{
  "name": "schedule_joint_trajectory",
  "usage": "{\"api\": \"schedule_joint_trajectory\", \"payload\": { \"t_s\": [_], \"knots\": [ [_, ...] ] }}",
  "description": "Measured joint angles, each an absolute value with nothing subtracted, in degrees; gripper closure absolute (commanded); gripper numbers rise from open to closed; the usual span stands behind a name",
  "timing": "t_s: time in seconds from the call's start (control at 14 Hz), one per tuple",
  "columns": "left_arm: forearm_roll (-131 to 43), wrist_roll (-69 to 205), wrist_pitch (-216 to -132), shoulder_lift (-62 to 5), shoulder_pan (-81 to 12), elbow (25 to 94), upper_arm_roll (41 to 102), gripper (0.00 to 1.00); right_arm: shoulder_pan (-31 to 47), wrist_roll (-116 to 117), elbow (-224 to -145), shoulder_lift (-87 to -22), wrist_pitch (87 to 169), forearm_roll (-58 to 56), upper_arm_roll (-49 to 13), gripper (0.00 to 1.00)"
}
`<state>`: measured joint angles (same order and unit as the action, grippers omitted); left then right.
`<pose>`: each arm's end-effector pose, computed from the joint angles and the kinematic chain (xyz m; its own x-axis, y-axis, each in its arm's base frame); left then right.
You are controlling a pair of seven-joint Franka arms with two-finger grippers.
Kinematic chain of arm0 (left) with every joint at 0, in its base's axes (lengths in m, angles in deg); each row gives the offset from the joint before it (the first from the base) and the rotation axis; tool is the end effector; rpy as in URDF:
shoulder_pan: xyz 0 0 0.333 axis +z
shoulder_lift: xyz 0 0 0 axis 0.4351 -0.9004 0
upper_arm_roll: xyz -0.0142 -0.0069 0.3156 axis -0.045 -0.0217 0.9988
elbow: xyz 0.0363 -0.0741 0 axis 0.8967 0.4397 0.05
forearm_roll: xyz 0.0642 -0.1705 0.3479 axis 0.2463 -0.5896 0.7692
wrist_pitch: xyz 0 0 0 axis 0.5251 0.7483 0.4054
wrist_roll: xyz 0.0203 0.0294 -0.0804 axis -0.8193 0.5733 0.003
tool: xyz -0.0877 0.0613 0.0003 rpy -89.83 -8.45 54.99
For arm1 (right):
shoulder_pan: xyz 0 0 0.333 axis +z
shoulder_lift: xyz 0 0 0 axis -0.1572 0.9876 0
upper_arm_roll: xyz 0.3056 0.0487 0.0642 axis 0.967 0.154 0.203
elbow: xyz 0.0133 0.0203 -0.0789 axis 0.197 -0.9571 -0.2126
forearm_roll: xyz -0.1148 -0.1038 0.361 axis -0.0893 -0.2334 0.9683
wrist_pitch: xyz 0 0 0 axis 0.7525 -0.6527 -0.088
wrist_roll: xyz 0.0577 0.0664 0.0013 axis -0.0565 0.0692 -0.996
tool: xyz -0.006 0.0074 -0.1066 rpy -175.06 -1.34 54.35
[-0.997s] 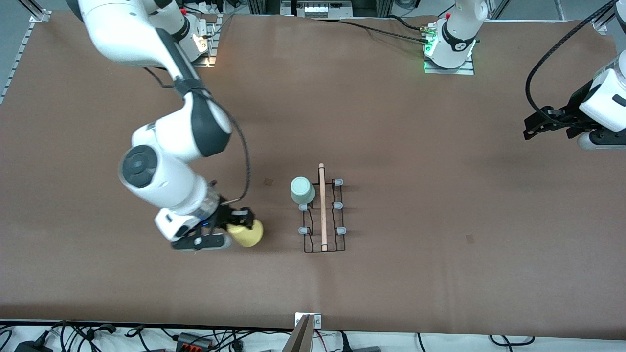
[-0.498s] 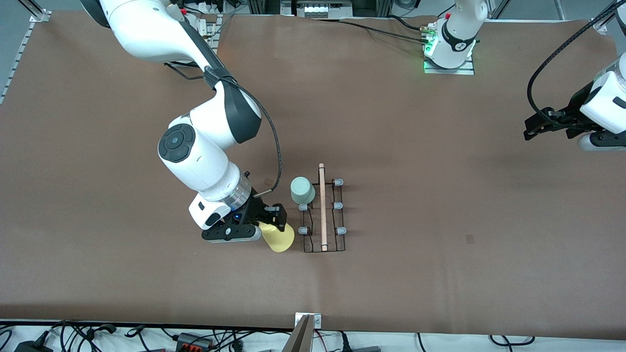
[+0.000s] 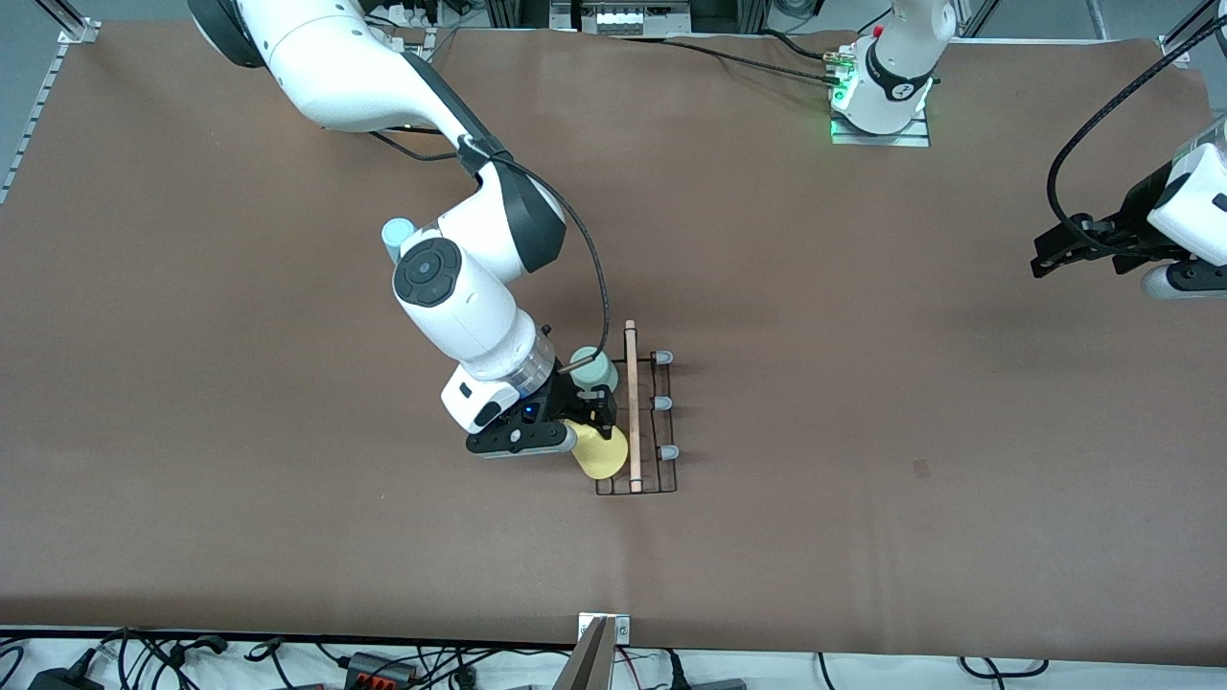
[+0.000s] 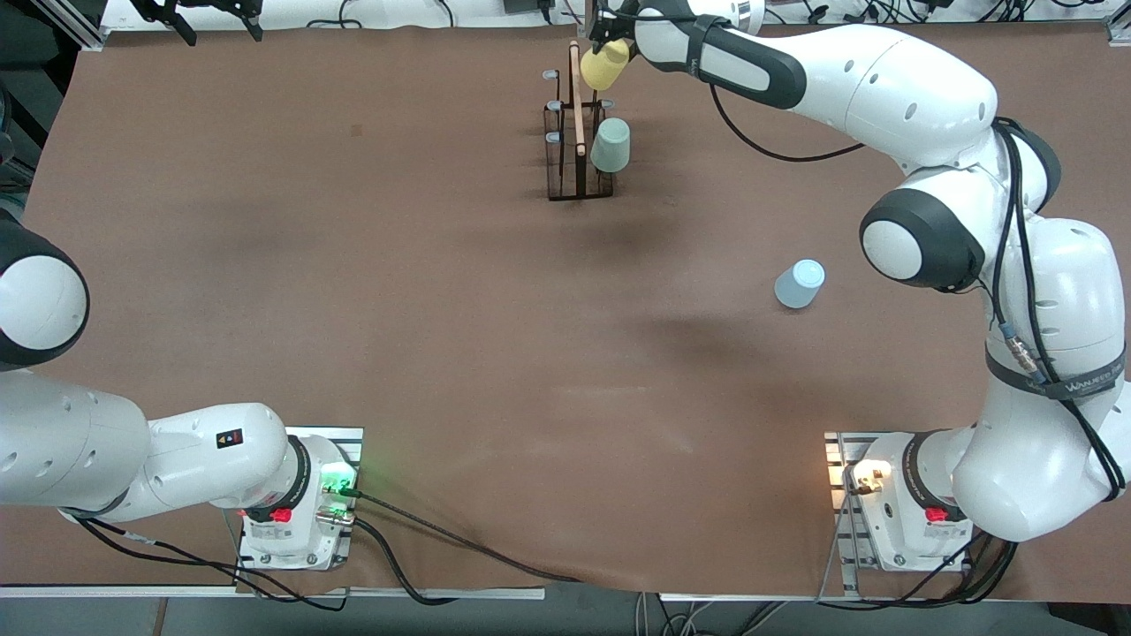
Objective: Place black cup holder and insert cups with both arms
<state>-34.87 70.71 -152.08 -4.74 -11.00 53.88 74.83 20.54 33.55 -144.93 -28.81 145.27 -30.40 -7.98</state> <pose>0.5690 0.0017 0.5845 0.9977 0.0659 -0.0135 0.0660 -0.9978 0.0071 0.6808 0.4349 0.3701 0.9633 -0.0502 0.2639 0.0456 -0.9375 -0.3449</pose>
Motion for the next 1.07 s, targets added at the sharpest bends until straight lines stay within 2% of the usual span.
{"api": "schedule_joint_trajectory", "payload": {
  "t_s": [0.43,0.64,0.71,0.78,0.85,1.07],
  "knots": [
    [-34.9,70.8,-152.1,-4.8,-10.6,53.9,74.8,0.00,20.6,33.5,-145.0,-28.1,145.2,-30.4,-8.0,0.82],
    [-34.9,70.8,-152.1,-4.9,-10.3,53.9,74.9,0.00,20.6,33.5,-145.0,-27.4,145.3,-30.4,-8.1,0.76],
    [-34.9,70.8,-152.1,-5.0,-10.3,53.9,74.9,0.00,20.6,33.5,-145.0,-27.2,145.3,-30.4,-8.1,0.62],
    [-34.9,70.8,-152.1,-5.0,-10.1,53.8,74.9,0.00,20.6,33.5,-145.0,-26.9,145.3,-30.4,-8.1,0.05],
    [-34.9,70.8,-152.2,-5.0,-9.9,53.7,74.9,0.00,20.6,33.5,-145.0,-26.7,145.5,-30.4,-8.1,0.00],
    [-34.9,70.8,-152.2,-5.0,-9.6,53.5,74.9,0.00,20.6,33.6,-145.0,-26.6,145.9,-30.4,-8.1,0.00]
  ]
}}
